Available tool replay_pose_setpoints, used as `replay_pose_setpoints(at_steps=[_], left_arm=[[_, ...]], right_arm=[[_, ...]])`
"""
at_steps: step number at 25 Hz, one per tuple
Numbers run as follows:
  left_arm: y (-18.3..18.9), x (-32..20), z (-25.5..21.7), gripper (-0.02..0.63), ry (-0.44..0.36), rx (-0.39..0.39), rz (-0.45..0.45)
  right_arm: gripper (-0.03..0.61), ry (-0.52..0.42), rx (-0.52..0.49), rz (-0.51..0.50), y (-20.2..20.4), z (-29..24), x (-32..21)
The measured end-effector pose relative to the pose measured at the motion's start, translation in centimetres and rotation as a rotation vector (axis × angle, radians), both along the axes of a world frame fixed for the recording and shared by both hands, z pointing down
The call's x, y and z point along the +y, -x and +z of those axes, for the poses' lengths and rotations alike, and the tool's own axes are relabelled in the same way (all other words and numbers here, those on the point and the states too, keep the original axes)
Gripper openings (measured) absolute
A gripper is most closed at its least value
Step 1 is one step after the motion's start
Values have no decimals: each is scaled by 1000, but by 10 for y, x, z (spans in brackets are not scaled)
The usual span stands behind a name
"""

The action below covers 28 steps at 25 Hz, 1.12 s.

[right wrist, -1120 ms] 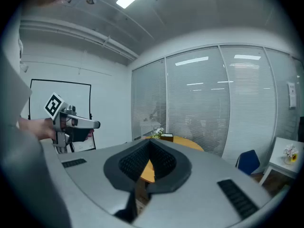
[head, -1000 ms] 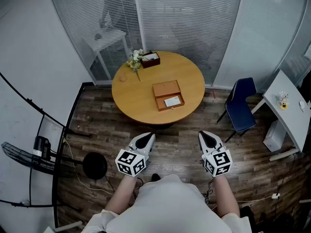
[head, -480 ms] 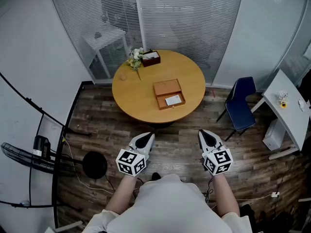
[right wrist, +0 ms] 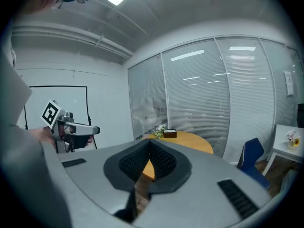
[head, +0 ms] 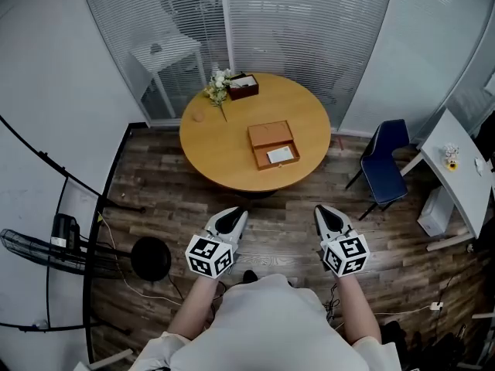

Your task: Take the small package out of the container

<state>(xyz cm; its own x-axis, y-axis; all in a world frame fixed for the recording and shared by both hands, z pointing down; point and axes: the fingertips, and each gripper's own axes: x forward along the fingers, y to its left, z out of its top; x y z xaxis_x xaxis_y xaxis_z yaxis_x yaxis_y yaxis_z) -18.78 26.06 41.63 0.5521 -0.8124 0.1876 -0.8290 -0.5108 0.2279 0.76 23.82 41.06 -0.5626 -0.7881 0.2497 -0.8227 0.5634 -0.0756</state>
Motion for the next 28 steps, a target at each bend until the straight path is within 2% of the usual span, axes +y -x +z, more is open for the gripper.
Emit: replay_pose_setpoints(at_steps=[6, 18, 28], left_arm=[[18, -8, 6, 120, 14, 3, 18], [40, -35, 28, 129, 62, 15, 52], [22, -94, 42, 135, 107, -19, 50]], right_arm=[[3, 17, 8, 27, 17, 8, -5], [3, 53, 47, 65, 42, 32, -16], [3, 68, 19, 32, 29, 48, -83]])
